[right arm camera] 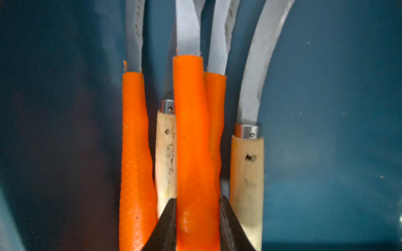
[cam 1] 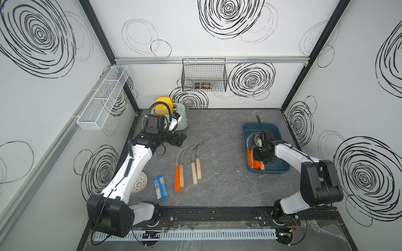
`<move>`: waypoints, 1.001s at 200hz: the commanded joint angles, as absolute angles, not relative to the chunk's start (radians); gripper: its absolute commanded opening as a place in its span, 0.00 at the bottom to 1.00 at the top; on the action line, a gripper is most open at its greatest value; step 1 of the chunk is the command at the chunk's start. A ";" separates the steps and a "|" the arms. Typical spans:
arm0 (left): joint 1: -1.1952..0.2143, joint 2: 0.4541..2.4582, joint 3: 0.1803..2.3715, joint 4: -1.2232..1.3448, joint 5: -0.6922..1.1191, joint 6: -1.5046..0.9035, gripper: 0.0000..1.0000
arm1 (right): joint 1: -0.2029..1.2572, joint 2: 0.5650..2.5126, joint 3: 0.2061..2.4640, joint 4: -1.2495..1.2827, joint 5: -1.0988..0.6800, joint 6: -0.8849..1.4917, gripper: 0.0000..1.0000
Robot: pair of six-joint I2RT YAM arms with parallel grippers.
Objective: Put small sickles into storage boxes
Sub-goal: Place the sickle in the storage box.
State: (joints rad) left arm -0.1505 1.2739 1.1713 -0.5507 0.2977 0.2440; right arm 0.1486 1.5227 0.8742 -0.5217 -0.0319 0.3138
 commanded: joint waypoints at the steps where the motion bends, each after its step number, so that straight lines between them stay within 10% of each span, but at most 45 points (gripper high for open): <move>1: -0.153 1.257 1.167 -0.526 0.304 0.257 0.96 | 0.149 1.526 0.871 -0.511 -0.032 0.307 0.16; 200: -0.155 1.265 1.202 -0.541 0.298 0.252 0.96 | 0.163 1.468 0.886 -0.540 0.000 0.310 0.38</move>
